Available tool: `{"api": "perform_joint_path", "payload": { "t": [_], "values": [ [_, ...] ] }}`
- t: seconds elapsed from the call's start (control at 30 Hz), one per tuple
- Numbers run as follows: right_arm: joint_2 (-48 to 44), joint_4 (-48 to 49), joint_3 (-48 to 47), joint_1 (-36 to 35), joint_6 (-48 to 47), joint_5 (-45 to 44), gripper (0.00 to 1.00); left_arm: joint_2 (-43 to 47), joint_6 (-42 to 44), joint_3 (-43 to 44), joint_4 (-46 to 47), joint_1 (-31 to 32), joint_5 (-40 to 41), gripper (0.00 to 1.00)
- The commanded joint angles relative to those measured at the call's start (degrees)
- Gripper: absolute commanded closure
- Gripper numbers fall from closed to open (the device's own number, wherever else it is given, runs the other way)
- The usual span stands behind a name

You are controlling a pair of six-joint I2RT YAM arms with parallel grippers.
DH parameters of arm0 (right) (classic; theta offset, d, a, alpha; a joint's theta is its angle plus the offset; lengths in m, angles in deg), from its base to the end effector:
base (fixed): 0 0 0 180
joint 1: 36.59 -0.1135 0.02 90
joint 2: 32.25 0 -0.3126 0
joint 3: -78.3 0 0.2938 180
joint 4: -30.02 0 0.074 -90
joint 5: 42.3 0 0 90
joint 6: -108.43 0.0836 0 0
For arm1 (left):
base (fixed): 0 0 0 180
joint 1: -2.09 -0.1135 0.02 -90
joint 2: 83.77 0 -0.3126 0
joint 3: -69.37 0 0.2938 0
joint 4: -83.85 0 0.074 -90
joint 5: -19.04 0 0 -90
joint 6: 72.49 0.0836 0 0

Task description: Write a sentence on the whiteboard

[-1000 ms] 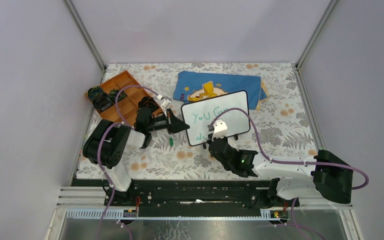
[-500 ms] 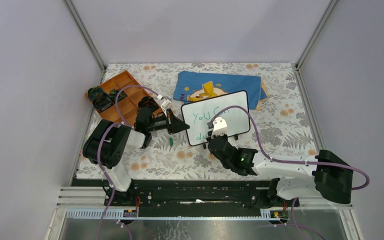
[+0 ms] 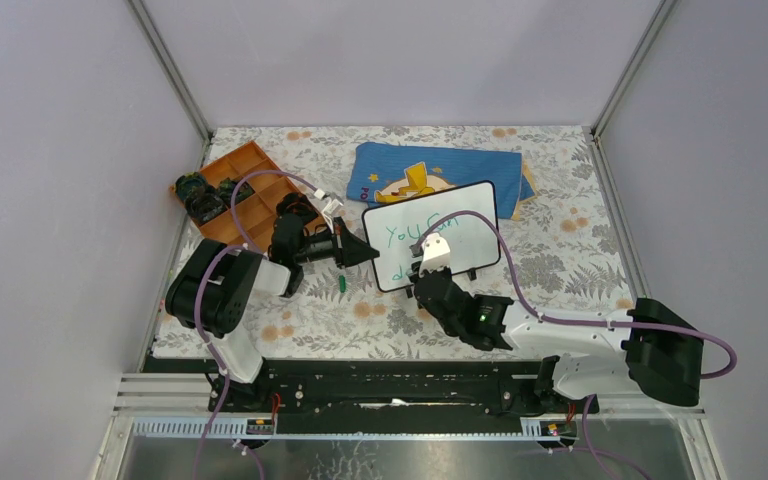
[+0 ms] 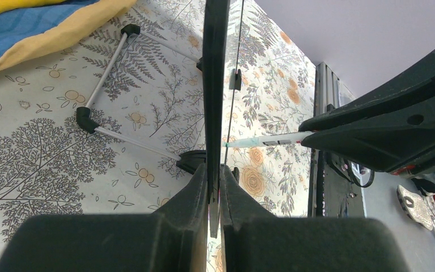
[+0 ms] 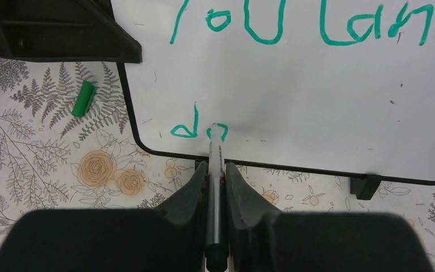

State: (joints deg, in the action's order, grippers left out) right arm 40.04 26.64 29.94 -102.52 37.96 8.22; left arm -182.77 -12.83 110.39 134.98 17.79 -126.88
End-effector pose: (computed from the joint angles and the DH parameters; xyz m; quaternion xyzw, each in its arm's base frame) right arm 0.1776 0.2673 0.2286 -0.1552 0.8081 0.1203 0.5554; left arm 0.3131 -0.1599 0.1587 0.2244 0.6950 -0.5520 0.4023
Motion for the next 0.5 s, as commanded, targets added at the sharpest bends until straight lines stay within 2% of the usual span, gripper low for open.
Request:
{"api": "perform_joint_path", "payload": {
  "t": [0.0, 0.3, 0.47],
  "values": [
    [0.7, 2.7, -2.1, 0.3, -0.3, 1.5, 1.00, -0.7, 2.5, -0.3, -5.9, 2.0, 0.0, 1.00],
    [1.5, 1.0, -2.2, 0.1, 1.0, 1.8, 1.00, -0.8, 2.6, -0.2, -6.0, 2.0, 0.1, 1.00],
    [-2.9, -0.2, -1.5, 0.1, 1.8, 0.2, 1.00, -0.6, 2.6, -0.2, -6.0, 2.0, 0.2, 1.00]
  ]
}}
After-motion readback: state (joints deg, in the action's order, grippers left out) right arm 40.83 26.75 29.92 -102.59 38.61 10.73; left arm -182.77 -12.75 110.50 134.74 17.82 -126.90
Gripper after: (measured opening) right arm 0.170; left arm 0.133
